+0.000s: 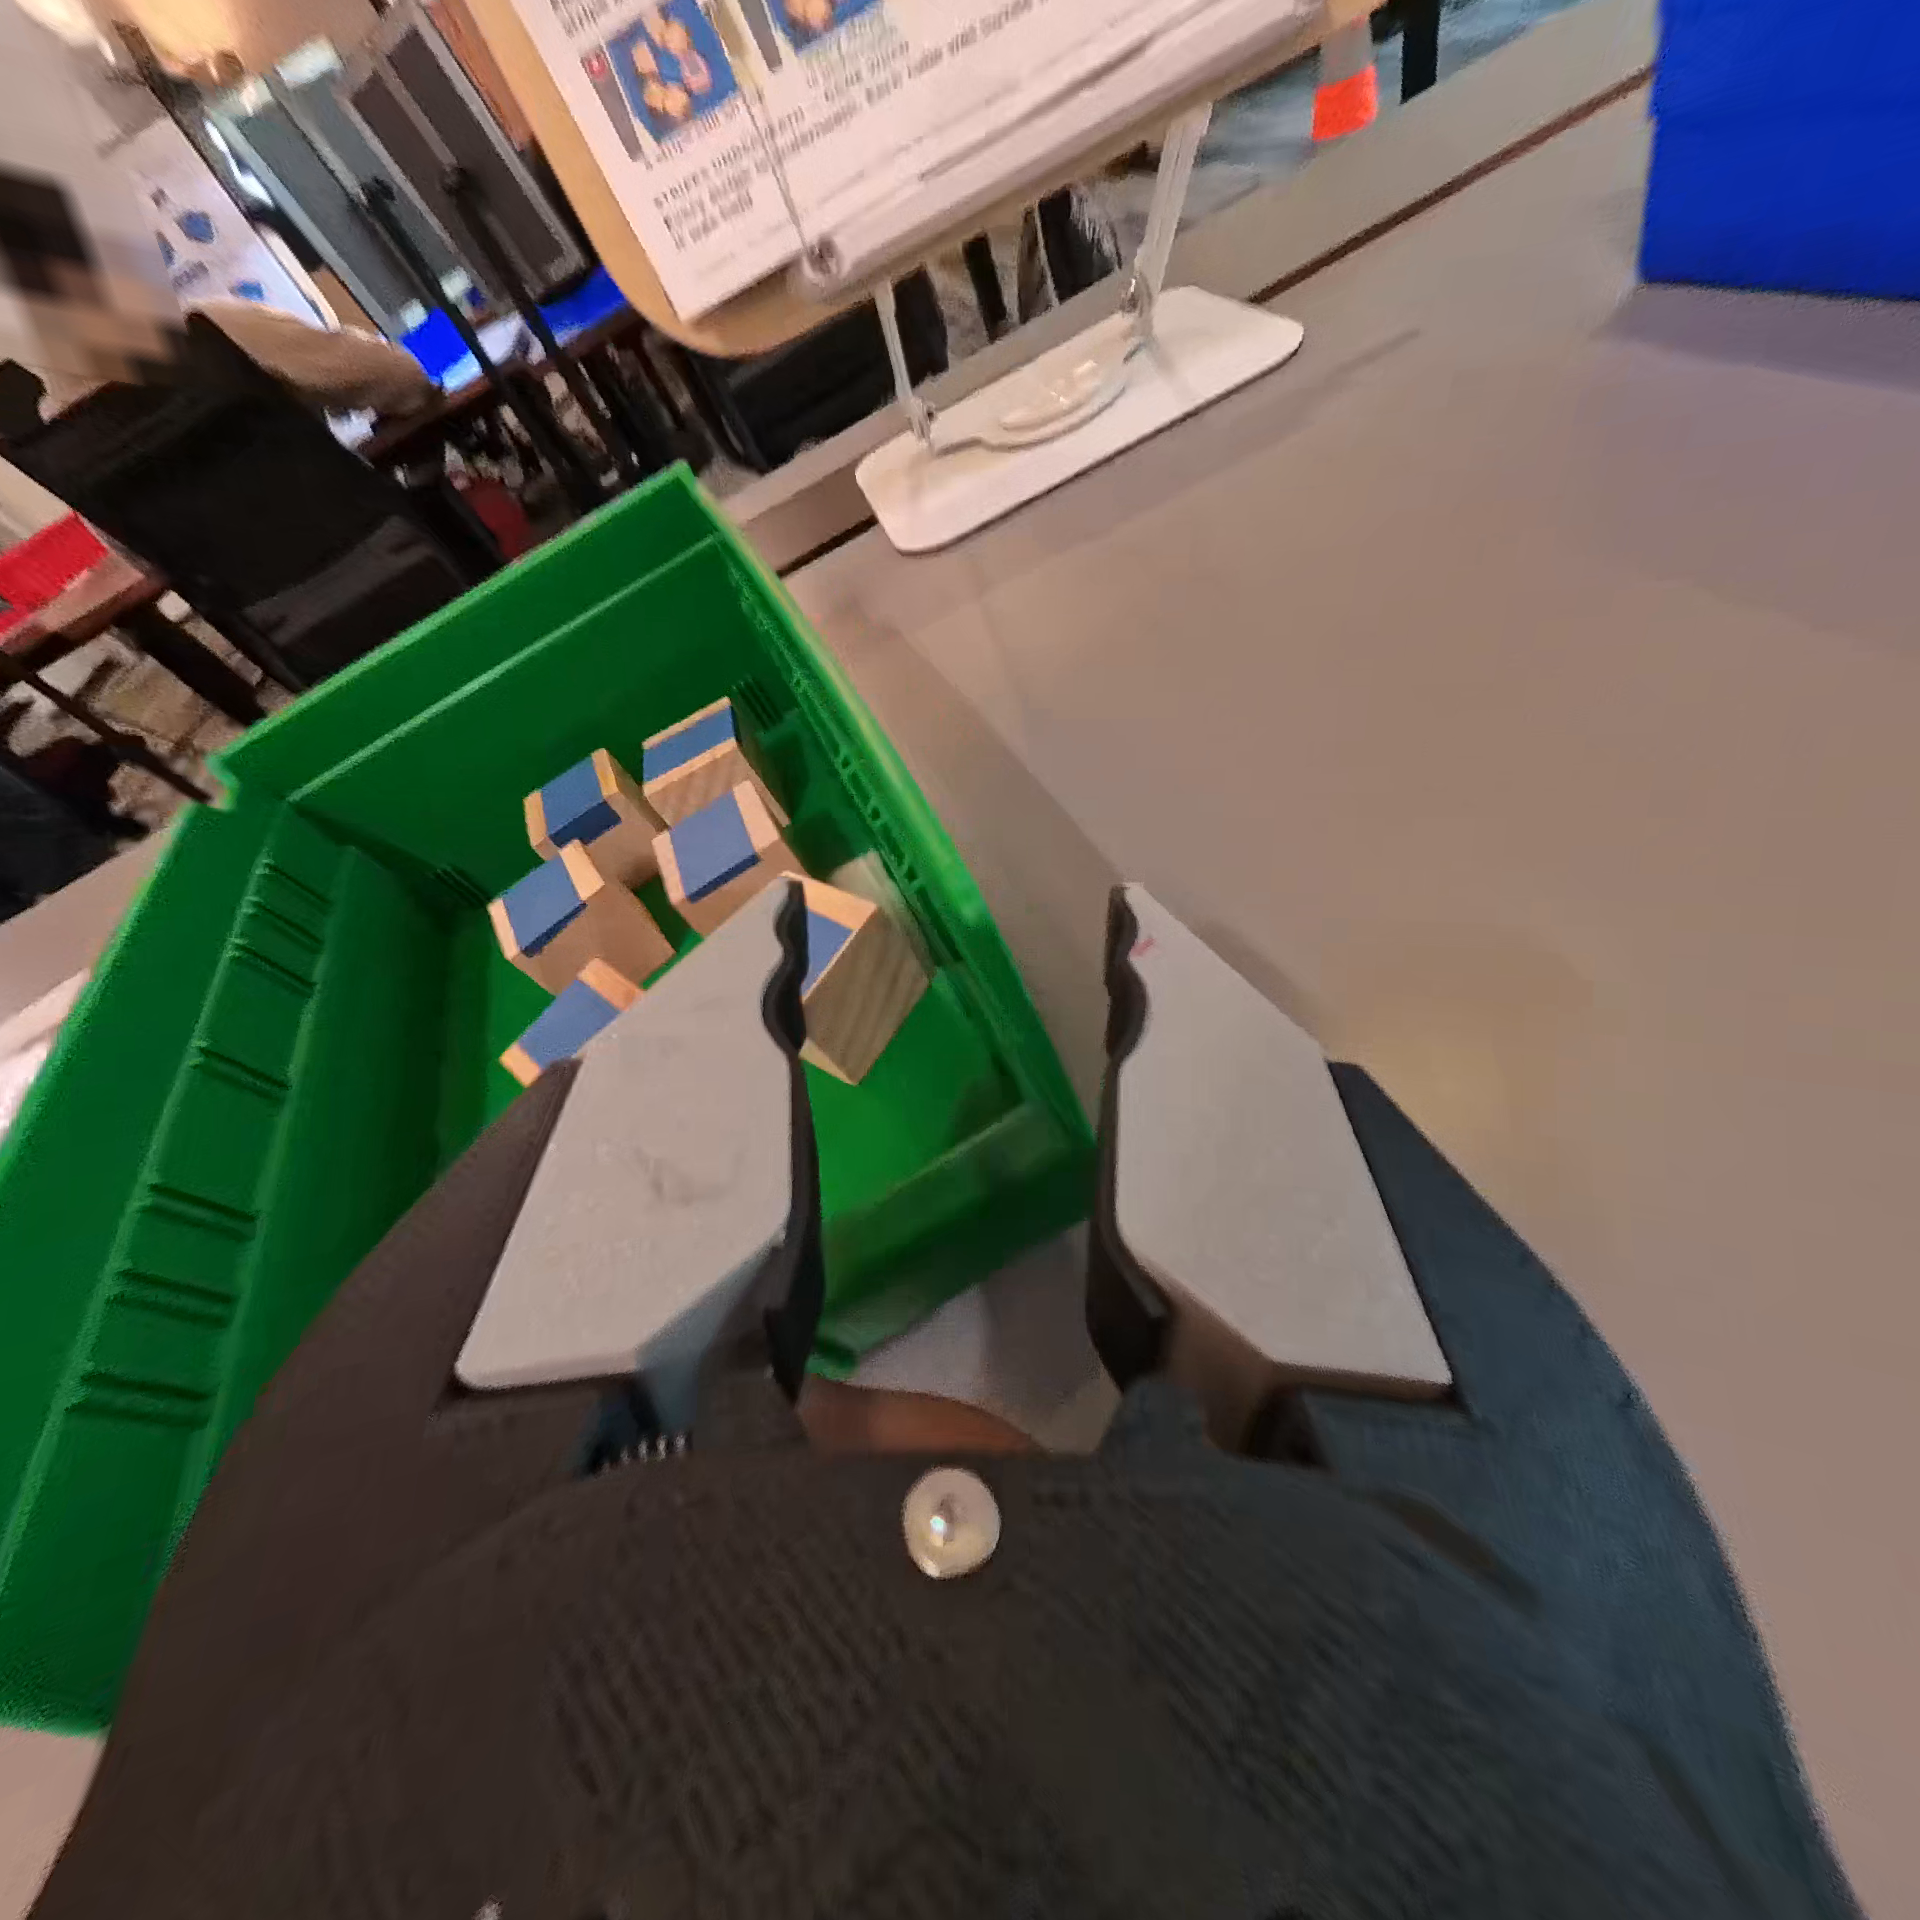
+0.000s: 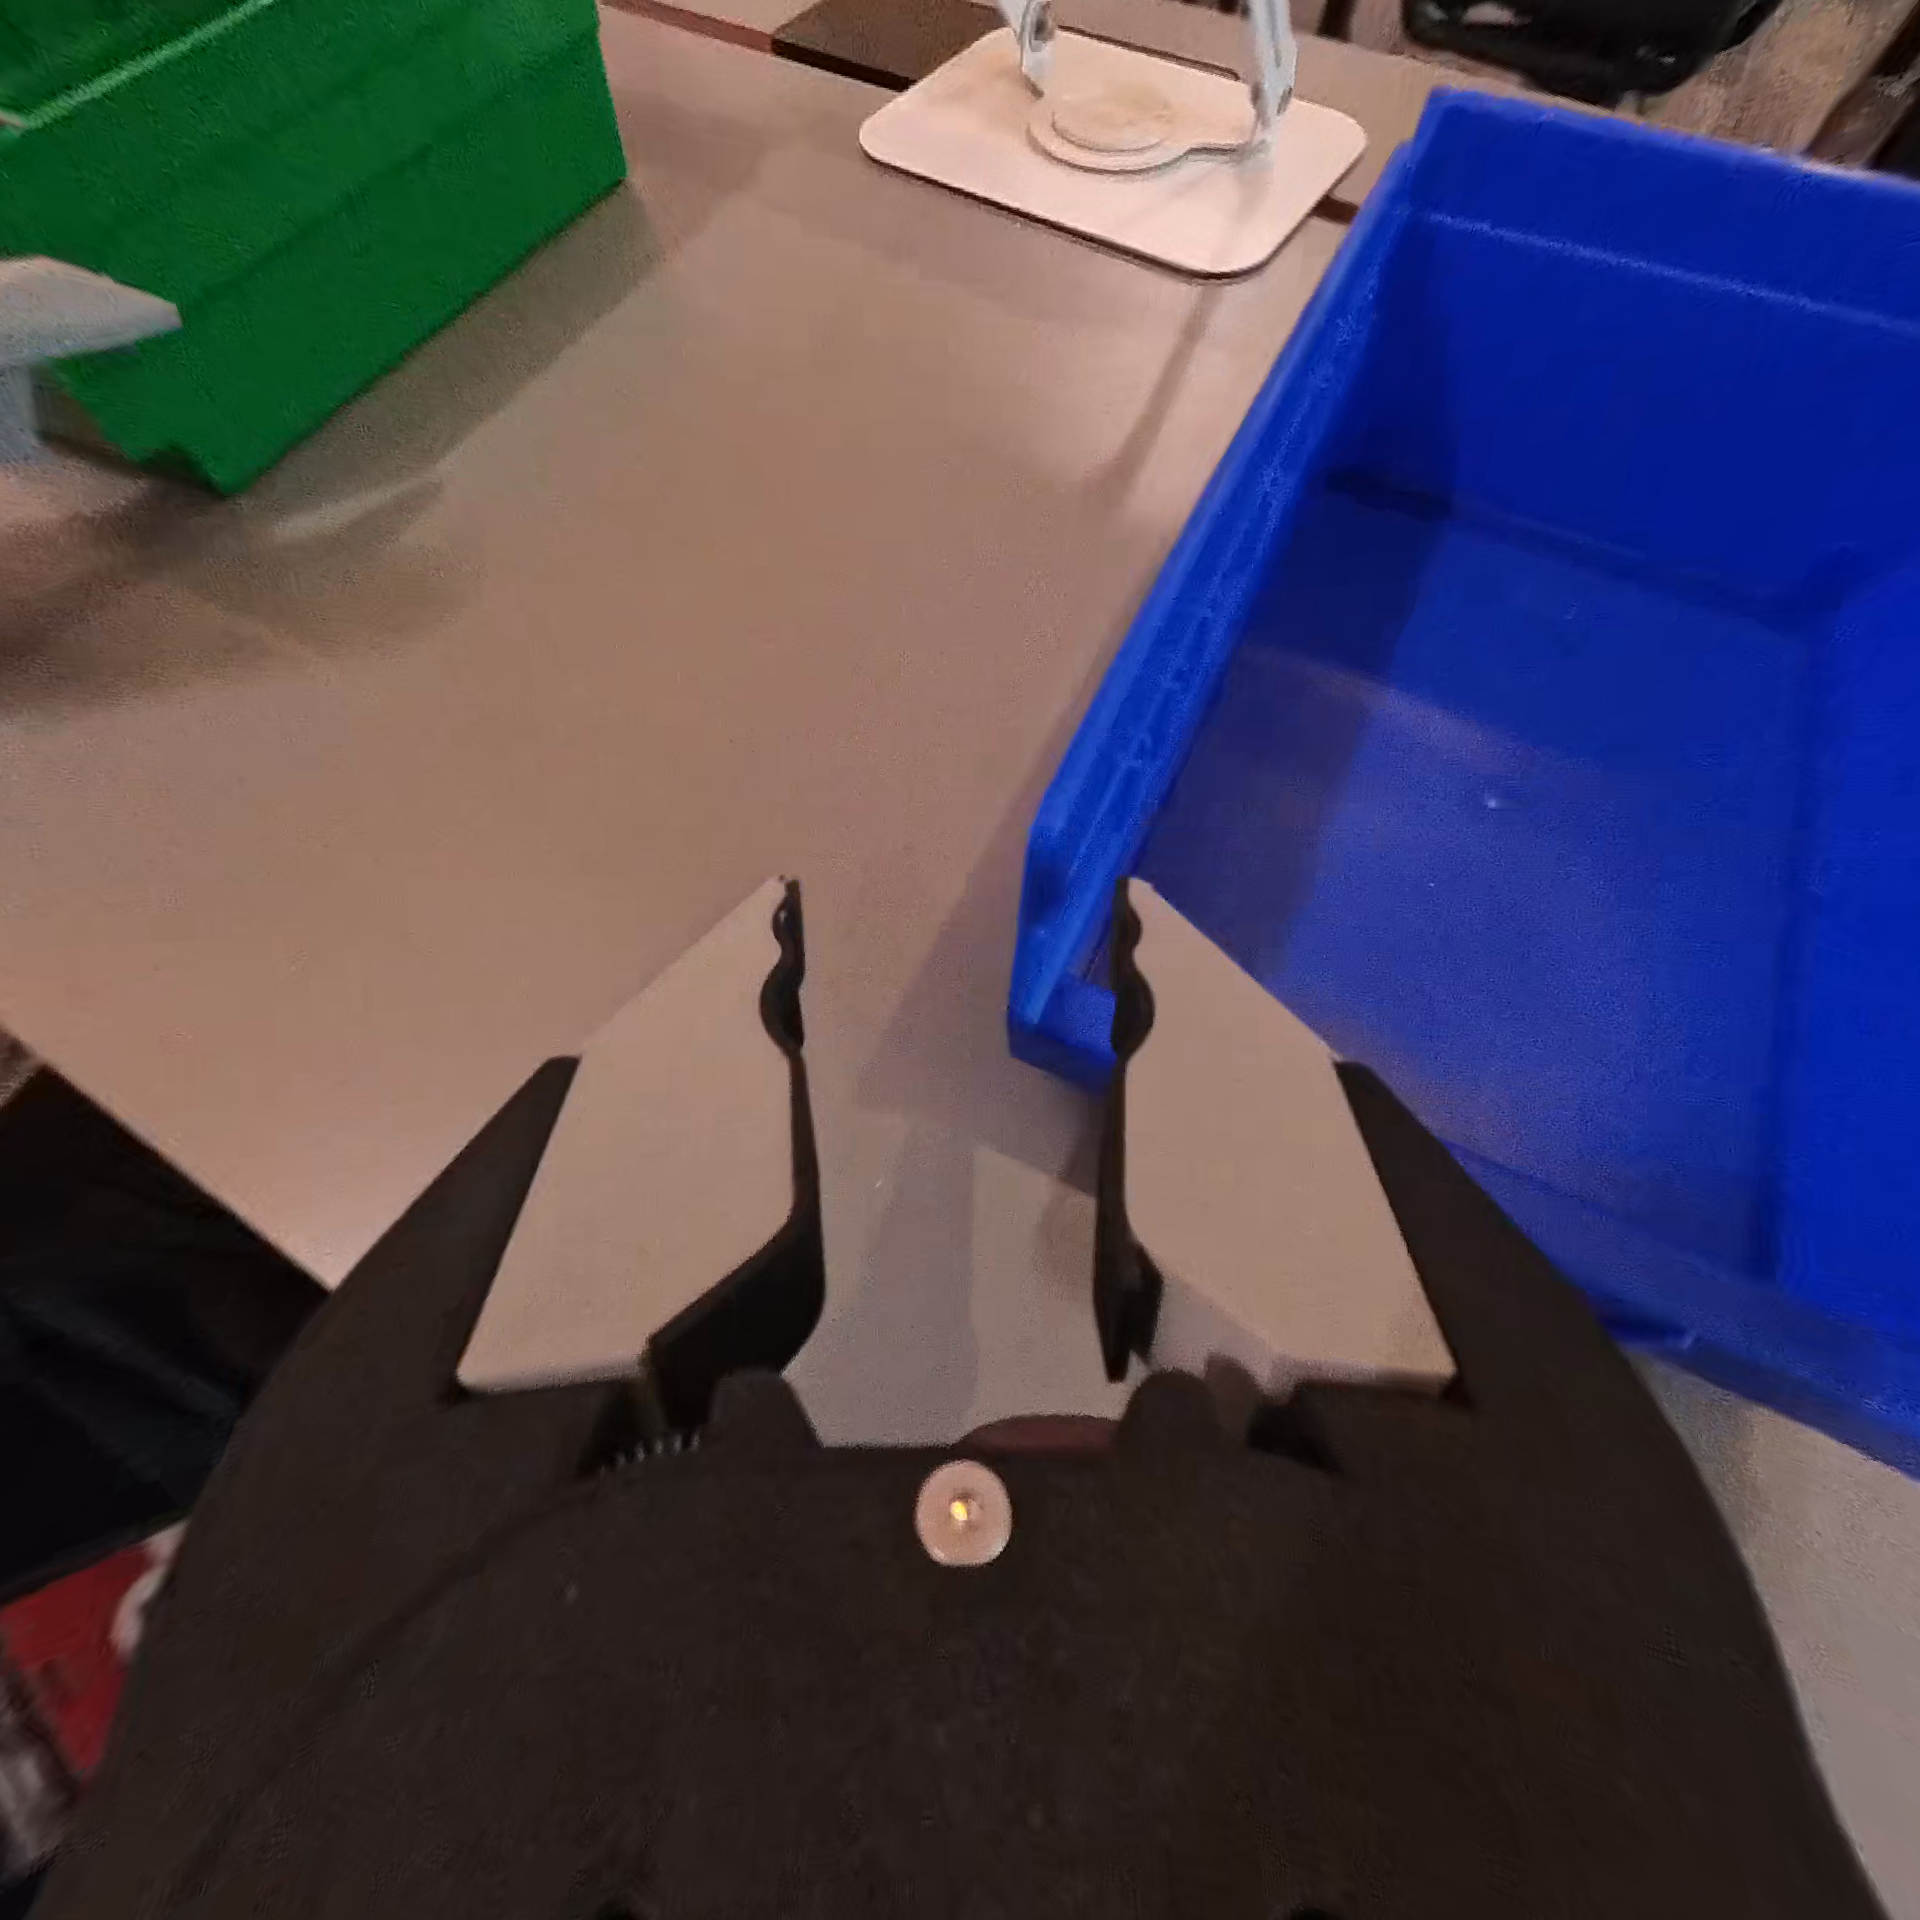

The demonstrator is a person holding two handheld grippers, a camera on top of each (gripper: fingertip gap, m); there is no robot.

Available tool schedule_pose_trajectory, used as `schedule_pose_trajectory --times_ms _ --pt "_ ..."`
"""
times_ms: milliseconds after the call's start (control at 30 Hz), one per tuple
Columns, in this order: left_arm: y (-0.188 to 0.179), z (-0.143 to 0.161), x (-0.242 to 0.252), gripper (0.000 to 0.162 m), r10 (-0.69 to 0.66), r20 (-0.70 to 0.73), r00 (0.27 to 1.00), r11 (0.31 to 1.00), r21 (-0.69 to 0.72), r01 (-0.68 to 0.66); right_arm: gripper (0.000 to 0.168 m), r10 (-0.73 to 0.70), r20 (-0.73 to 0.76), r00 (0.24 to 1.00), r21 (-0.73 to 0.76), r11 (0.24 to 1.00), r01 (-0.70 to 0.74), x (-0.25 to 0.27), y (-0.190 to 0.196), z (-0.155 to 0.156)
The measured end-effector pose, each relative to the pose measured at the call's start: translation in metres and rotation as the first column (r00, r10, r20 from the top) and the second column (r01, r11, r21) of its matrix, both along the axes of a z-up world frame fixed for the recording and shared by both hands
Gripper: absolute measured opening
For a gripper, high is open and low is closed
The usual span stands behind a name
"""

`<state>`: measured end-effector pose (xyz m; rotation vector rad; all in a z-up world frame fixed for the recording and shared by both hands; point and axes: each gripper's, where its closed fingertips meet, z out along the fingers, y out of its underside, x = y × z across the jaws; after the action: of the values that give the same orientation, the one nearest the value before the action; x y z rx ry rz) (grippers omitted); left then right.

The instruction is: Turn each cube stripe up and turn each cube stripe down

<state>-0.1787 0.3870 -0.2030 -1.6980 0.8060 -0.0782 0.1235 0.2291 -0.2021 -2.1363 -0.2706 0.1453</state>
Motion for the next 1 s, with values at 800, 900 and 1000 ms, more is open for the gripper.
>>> schedule_pose_trajectory --times_ms 800,900,1000 --pt "0.018 0.0 -0.054 0.002 0.259 0.144 0.955 0.966 -0.029 -0.258 0.007 -0.464 0.278 0.841 0.085 0.884 0.459 0.097 0.047 -0.024" --pt "0.017 0.0 -0.049 0.005 0.233 0.154 0.96 0.972 -0.04 -0.23 0.008 -0.48 0.263 0.837 0.08 0.875 0.477 0.105 0.043 -0.024" --pt "0.016 0.0 -0.049 0.005 0.211 0.154 0.965 0.977 -0.038 -0.208 0.01 -0.492 0.259 0.831 0.077 0.868 0.49 0.112 0.039 -0.024"
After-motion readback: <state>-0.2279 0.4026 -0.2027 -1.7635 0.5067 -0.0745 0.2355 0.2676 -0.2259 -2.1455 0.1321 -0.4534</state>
